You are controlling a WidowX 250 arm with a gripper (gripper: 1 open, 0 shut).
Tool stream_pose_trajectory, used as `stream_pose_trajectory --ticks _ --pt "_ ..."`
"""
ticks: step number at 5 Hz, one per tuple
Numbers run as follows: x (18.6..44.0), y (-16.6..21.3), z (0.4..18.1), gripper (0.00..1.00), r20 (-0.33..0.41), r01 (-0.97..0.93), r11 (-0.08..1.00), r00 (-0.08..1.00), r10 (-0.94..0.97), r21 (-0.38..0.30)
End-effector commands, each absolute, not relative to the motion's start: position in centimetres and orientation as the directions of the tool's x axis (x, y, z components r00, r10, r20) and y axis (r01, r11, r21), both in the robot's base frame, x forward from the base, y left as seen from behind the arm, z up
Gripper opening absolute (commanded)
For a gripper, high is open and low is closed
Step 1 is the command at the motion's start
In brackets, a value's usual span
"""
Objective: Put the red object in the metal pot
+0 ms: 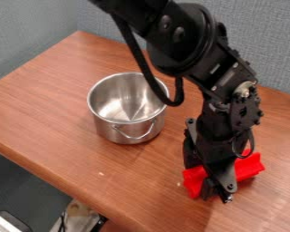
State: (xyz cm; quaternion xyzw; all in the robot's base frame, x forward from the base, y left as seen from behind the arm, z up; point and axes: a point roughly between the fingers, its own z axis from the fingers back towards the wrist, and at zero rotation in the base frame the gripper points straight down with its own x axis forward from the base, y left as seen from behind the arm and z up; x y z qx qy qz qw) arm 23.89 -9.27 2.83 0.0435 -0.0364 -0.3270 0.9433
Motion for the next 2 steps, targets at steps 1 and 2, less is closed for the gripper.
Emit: stream_pose_trajectory --ticks 1,2 --pt "24.84 -9.69 3.72 0.00 0.077 0.619 0.775 0.773 -0.630 0.126" --pt "24.91 -9.50 3.80 0.00 0.078 0.611 0.781 0.779 -0.622 0.128"
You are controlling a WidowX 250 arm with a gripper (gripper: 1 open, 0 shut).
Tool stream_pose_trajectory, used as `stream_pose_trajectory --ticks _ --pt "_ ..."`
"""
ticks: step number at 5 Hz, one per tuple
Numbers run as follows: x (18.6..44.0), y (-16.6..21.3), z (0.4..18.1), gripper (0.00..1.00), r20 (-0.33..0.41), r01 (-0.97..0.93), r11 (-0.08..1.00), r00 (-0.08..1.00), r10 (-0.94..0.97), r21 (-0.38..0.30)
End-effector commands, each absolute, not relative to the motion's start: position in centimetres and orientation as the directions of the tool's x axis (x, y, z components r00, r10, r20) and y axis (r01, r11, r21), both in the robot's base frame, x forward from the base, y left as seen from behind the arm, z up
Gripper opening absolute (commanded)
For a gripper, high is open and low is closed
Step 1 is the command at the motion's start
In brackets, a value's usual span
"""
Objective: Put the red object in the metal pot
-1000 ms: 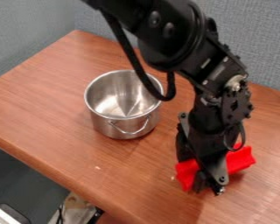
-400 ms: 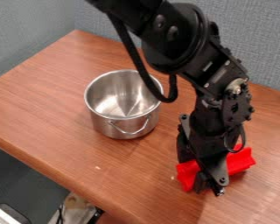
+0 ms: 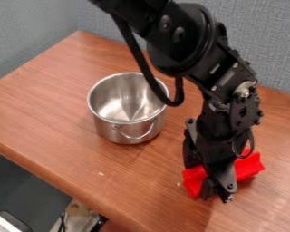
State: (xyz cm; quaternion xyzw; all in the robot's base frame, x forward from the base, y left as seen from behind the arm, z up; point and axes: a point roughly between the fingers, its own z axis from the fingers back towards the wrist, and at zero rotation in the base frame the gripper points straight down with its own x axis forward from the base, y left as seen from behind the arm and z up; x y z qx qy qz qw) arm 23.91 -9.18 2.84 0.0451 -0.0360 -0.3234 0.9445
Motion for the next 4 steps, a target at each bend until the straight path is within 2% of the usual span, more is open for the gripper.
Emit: stream_pose_trajectory --ticks 1,4 --pt "25.00 -9.31 3.77 0.00 0.077 0.605 0.786 0.784 -0.616 0.130" --pt "25.23 -8.76 3.83 0.00 0.077 0.583 0.801 0.800 -0.595 0.135"
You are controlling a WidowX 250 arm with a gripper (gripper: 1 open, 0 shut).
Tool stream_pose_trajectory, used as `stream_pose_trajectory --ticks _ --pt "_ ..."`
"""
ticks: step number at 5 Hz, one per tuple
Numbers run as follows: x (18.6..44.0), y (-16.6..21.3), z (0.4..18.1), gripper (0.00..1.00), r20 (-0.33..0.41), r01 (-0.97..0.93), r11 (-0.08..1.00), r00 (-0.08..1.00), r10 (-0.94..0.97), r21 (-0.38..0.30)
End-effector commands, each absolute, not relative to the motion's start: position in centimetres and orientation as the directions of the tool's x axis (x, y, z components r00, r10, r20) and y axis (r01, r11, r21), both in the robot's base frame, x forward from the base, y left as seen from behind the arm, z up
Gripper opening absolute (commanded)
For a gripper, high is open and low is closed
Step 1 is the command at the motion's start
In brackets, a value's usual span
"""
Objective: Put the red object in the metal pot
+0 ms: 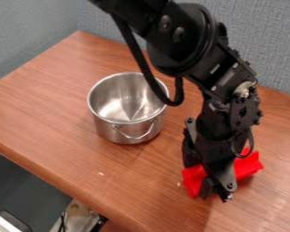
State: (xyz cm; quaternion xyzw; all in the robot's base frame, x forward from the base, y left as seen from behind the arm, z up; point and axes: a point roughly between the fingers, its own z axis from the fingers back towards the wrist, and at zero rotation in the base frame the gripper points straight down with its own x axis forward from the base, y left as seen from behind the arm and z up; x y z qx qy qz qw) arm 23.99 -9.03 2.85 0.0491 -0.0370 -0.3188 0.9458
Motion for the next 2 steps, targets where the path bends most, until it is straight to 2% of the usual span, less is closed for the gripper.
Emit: stream_pose_trajectory --ticks 1,2 --pt "25.31 -8.57 3.89 0.00 0.078 0.575 0.806 0.805 -0.588 0.138" --pt "25.32 -8.33 4.27 0.00 0.082 0.562 0.815 0.814 -0.575 0.141"
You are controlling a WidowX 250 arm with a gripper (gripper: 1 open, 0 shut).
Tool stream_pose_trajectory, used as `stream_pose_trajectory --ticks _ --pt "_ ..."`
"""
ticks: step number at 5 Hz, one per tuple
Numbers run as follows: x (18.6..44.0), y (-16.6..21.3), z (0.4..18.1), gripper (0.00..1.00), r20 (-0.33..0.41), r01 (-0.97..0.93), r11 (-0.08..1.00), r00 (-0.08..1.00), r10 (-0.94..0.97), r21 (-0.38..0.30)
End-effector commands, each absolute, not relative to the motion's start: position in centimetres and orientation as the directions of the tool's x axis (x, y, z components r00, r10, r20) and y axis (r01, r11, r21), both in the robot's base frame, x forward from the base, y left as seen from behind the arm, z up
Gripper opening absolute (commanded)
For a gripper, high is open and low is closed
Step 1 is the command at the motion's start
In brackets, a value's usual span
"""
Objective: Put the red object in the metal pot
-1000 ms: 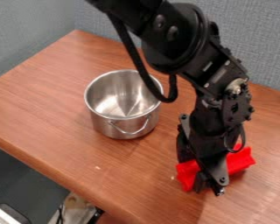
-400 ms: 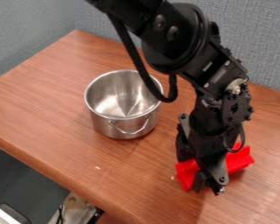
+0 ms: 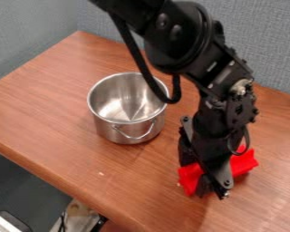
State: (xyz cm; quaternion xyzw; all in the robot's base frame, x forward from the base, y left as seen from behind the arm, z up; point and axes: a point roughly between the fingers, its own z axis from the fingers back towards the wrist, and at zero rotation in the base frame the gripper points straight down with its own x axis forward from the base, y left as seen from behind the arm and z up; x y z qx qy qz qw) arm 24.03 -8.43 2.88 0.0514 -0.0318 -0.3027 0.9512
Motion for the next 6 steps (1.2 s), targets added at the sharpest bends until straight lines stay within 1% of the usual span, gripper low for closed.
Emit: stream_pose_trajectory --ticks 1,2,4,5,6 --pt "25.3 -8.0 4.9 0.00 0.090 0.545 0.826 0.824 -0.559 0.145" --pt "25.3 -7.8 5.2 0.00 0.094 0.532 0.834 0.832 -0.547 0.148" --pt "25.4 -7.0 7.0 0.00 0.114 0.477 0.863 0.860 -0.498 0.166" --pt "25.7 -6.2 8.5 0.00 0.135 0.433 0.884 0.879 -0.458 0.179" --pt "26.4 -4.4 11.4 0.00 0.172 0.339 0.919 0.912 -0.374 0.202"
